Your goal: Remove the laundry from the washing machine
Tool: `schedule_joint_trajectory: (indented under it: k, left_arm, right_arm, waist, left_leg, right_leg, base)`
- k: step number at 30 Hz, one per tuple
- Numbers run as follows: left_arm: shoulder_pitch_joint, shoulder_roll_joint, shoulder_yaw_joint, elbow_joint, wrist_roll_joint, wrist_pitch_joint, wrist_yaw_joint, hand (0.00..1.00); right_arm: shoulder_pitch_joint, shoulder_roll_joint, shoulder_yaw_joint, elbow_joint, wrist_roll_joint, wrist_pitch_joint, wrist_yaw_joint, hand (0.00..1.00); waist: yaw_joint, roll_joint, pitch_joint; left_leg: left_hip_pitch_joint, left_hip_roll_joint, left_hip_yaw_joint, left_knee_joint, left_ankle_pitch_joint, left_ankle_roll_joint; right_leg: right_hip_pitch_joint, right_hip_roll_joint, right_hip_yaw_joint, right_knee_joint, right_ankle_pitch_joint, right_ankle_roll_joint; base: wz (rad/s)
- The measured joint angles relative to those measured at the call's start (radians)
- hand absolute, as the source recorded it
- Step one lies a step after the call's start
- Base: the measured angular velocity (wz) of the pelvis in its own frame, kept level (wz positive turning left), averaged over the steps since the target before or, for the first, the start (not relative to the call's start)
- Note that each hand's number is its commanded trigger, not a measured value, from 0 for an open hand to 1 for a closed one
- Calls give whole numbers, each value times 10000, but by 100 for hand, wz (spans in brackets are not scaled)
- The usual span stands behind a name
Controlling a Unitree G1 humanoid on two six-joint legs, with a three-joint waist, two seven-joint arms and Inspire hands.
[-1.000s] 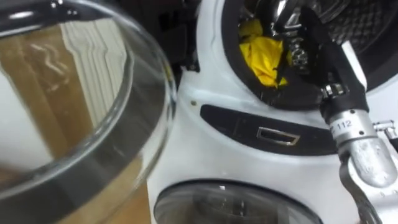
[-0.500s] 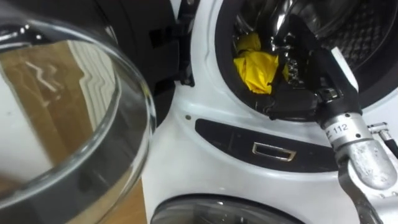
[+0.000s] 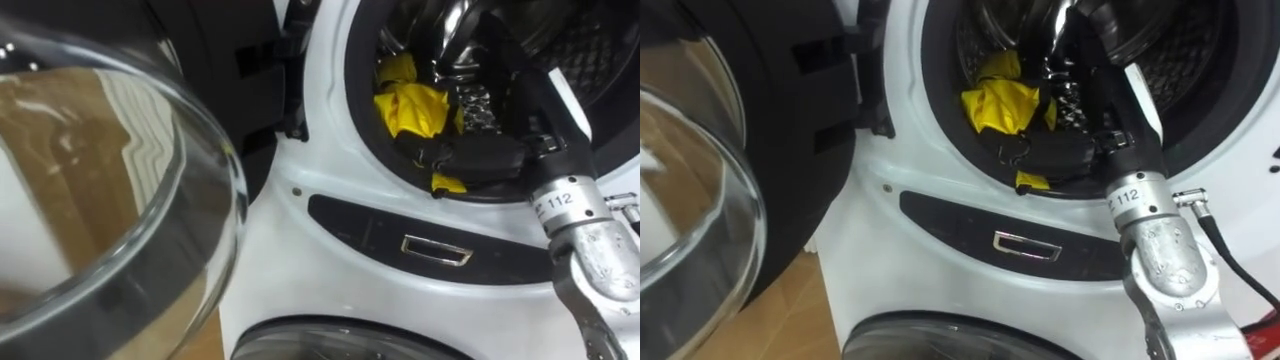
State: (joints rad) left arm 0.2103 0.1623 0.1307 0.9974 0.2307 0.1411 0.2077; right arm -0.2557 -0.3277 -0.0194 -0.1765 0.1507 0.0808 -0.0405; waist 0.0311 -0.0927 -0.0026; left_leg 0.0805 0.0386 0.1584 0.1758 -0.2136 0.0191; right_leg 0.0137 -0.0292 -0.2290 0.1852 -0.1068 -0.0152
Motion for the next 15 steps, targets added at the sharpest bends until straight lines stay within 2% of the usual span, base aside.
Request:
schedule_joint_trajectory:
  k: [3,7,11,13,15]
  left_arm:
    - [46,39,89,-5,-6,3,-18,0]
    - [86,23,166,-5,-8,4,-90,0]
    - [109,13,223,-4,-19,0,-282,0]
    - [140,14,226,5,-1,-3,-404,0]
    - [153,17,227,2,3,3,-455,0]
  right_arm:
    - [-12,-71,-32,54,1,-1,5,0]
    - [-23,-224,-36,161,-41,-1,184,0]
    - [-394,-305,-47,482,-495,117,580,0]
    - [-739,-454,-117,598,-922,245,741,0]
    - [-1421,-1014,-189,1110,-1680,361,882,0]
  waist:
    - [8,-51,51]
    - [14,-55,50]
    - [-14,-70,42]
    - [-15,-96,30]
    - [6,-143,21]
  left_leg:
    - [-2,-1,-11,0,-4,5]
    - [21,-3,-11,17,-8,14]
    - [3,-19,-46,42,-6,18]
    - [-24,-30,-114,42,-6,19]
    - [-48,-31,-140,40,-7,20]
  right_leg:
    - [20,-8,-32,-7,6,8]
    - [54,-24,-116,-3,27,28]
    - [58,-62,-183,25,31,30]
    - [47,-65,-208,32,30,30]
    - [35,-55,-220,7,25,28]
  base:
    - [1]
    - [0]
    - [1]
    - [5]
    - [0]
